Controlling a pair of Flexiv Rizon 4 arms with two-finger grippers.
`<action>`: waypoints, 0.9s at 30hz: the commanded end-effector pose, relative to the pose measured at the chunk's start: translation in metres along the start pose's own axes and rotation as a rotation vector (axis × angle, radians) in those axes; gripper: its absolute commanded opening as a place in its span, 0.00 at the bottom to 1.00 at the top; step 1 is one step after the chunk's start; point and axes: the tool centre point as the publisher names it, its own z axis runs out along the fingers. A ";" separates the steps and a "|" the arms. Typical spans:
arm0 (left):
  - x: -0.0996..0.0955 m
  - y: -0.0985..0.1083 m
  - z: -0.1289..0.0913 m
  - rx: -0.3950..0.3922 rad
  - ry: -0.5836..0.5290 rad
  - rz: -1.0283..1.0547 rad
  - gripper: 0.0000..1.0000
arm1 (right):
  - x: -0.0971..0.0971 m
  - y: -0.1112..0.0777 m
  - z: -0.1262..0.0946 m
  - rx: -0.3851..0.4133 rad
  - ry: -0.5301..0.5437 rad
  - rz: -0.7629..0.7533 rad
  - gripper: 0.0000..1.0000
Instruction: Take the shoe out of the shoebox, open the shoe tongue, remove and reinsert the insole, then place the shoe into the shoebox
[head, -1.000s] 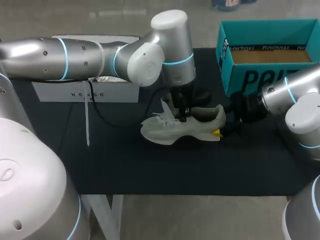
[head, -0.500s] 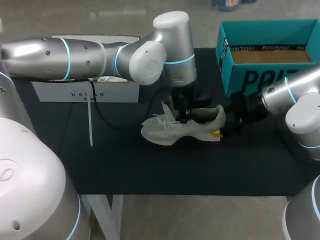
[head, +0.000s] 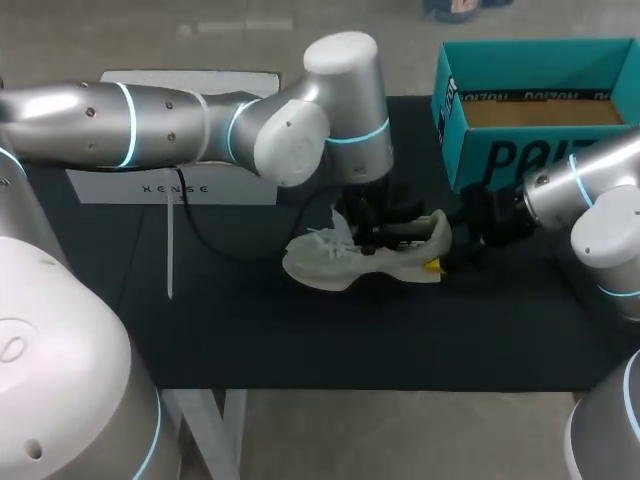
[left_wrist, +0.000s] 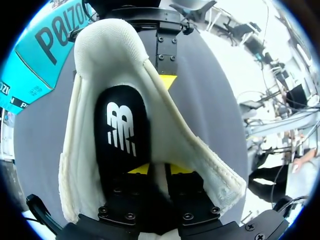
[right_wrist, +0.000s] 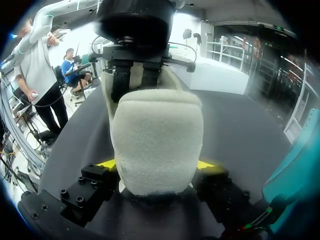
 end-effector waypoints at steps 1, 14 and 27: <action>0.003 0.004 0.001 0.015 -0.063 -0.010 0.30 | 0.001 0.000 0.003 0.004 -0.002 0.002 0.00; -0.006 0.010 0.012 -0.047 -0.137 -0.015 0.42 | 0.001 0.000 0.003 0.004 -0.002 0.002 0.00; -0.024 0.018 0.012 -0.029 -0.280 -0.061 0.13 | 0.001 0.000 0.003 0.004 -0.002 0.002 0.00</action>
